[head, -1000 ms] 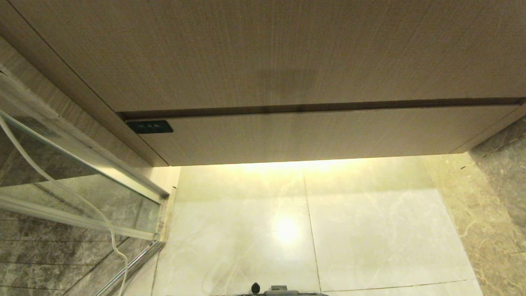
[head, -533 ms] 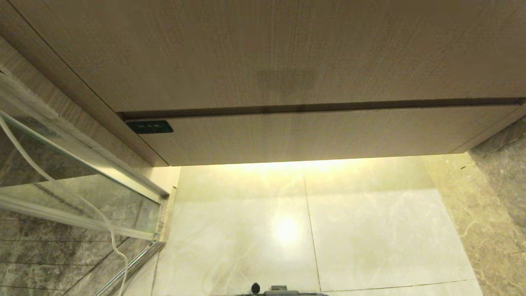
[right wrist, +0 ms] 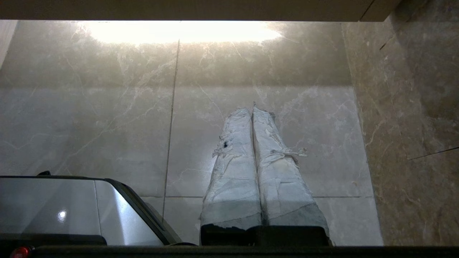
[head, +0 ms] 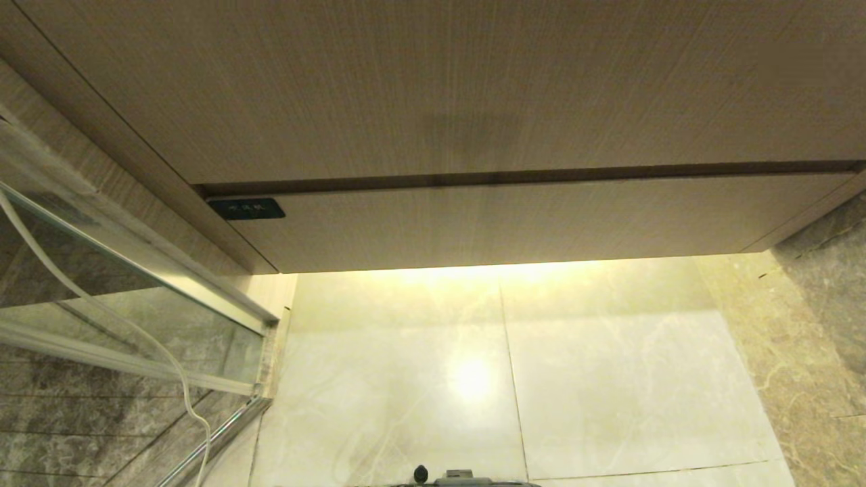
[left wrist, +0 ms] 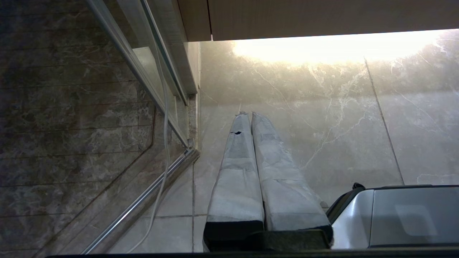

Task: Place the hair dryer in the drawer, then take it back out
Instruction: Pull open the drawer

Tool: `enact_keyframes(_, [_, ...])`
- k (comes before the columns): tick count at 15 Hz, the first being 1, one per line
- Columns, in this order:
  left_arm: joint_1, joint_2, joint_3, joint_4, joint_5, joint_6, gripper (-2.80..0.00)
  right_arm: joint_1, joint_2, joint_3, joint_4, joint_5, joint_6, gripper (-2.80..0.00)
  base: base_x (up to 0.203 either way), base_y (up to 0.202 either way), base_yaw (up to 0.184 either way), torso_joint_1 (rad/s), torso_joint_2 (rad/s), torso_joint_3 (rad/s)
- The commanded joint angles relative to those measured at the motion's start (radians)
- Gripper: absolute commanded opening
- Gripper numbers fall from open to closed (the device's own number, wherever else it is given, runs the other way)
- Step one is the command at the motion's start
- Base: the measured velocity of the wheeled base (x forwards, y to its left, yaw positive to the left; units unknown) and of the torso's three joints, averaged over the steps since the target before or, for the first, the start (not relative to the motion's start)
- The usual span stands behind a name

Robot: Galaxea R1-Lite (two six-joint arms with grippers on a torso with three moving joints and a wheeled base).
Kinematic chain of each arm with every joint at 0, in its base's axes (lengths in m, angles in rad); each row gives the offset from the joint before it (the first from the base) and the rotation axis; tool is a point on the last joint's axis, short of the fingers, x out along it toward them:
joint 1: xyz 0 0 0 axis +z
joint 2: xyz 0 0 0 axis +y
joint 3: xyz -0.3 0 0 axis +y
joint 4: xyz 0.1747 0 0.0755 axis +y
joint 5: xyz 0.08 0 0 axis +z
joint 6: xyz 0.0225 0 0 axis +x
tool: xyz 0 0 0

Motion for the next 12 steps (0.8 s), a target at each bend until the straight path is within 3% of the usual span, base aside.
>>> enact_keyframes(1, [0.000, 0.000, 0.000, 0.000, 0.000, -0.001, -2.80, 0.000, 0.003, 0.002, 0.001, 0.000, -0.001, -2.80, 0.000, 0.000, 0.000, 0.000, 0.00, 0.000])
enact_keyframes(12, [0.000, 0.002, 0.000, 0.000, 0.001, -0.001, -2.80, 0.001, 0.003, 0.002, 0.000, 0.001, -0.009, -2.80, 0.000, 0.000, 0.000, 0.000, 0.00, 0.000])
